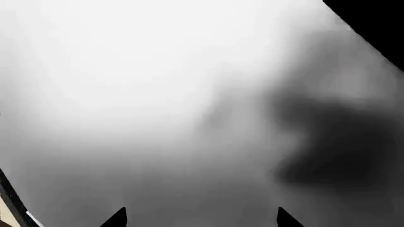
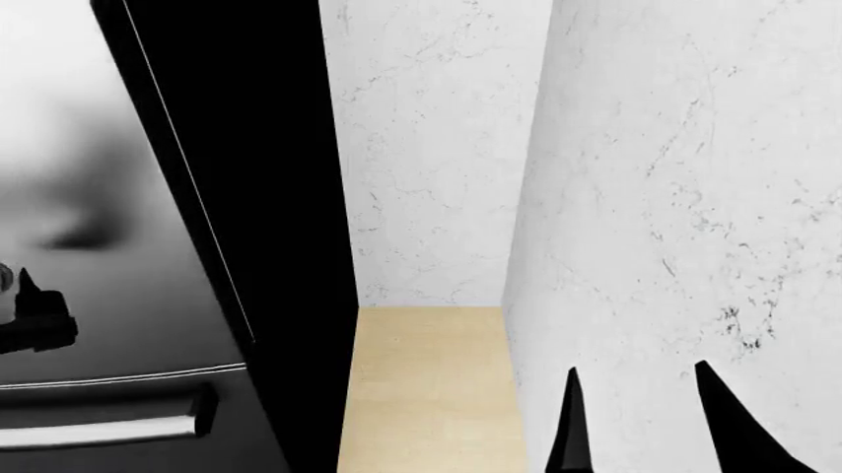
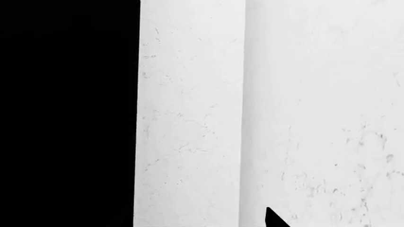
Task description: Close the fridge door
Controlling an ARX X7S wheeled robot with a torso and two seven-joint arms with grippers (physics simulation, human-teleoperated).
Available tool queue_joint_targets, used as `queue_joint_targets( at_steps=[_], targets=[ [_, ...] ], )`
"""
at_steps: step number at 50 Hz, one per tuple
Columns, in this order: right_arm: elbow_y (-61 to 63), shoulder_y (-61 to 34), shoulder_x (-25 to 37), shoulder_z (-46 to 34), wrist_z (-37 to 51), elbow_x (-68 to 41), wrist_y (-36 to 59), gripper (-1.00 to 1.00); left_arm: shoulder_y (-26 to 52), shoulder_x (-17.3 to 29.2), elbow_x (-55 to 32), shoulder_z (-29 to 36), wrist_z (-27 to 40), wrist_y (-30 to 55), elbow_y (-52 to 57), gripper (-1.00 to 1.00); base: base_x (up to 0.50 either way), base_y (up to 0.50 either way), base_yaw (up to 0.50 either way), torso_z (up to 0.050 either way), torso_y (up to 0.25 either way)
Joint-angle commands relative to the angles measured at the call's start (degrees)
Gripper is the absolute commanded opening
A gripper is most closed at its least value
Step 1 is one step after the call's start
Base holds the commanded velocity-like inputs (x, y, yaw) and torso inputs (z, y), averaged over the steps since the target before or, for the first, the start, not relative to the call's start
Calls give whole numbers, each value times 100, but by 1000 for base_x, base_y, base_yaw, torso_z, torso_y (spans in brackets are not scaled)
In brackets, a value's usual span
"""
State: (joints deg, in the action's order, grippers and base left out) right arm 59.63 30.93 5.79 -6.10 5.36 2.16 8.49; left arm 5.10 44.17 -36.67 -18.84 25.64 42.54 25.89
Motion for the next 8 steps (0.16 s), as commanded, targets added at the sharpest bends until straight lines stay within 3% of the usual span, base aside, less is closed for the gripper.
queue_joint_targets(
  at_steps=[1,8],
  targets=[
    [-25,-25,67,-56,67,-10,5,100,-1410,-903,335,-562,-124,-1304,722,100,0,0,0,0,0],
    [-21,-10,116,-83,116,-19,-18,100,-2021,-1278,633,-519,-170,-1892,1416,100,0,0,0,0,0]
  ],
)
